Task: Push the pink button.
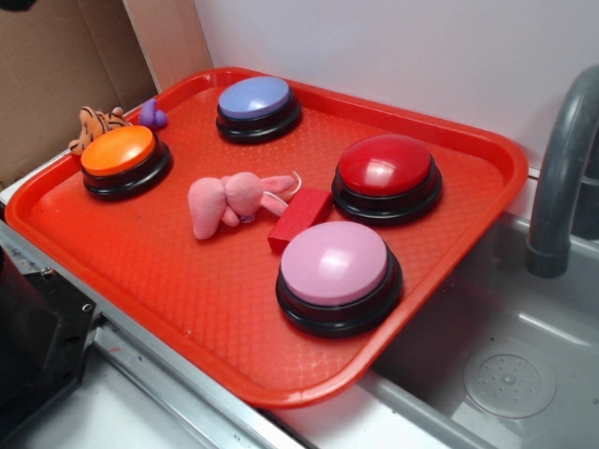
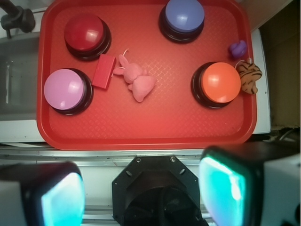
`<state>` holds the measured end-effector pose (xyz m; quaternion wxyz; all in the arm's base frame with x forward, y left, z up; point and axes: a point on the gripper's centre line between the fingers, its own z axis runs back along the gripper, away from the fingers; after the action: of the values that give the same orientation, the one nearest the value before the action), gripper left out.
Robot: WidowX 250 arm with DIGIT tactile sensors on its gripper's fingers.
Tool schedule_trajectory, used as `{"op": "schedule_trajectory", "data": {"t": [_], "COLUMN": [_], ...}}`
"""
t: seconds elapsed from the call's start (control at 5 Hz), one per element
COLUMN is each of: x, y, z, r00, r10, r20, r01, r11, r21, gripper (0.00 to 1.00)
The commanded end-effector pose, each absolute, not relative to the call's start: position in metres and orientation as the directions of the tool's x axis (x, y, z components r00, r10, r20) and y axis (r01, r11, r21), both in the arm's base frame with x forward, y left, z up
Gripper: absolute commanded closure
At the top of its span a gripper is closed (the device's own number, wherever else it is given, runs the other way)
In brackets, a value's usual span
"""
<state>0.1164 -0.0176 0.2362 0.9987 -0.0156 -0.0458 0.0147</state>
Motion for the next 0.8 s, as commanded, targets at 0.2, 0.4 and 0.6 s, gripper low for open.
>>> {"op": "schedule_trajectory", "data": {"t": [0.2, 0.4, 0.6], "x": [0.166, 0.201, 0.22], "y": [-0.025, -0.044, -0.069], "z": [0.205, 0.171, 0.148], "r00": [0.972, 0.89, 0.76], "r10": [-0.218, -0.454, -0.649], "r20": [0.083, 0.048, 0.018], "r01": [0.22, 0.454, 0.649], "r11": [0.975, 0.891, 0.761], "r21": [-0.014, -0.006, -0.001], "gripper": [0.0, 0.0, 0.0]}}
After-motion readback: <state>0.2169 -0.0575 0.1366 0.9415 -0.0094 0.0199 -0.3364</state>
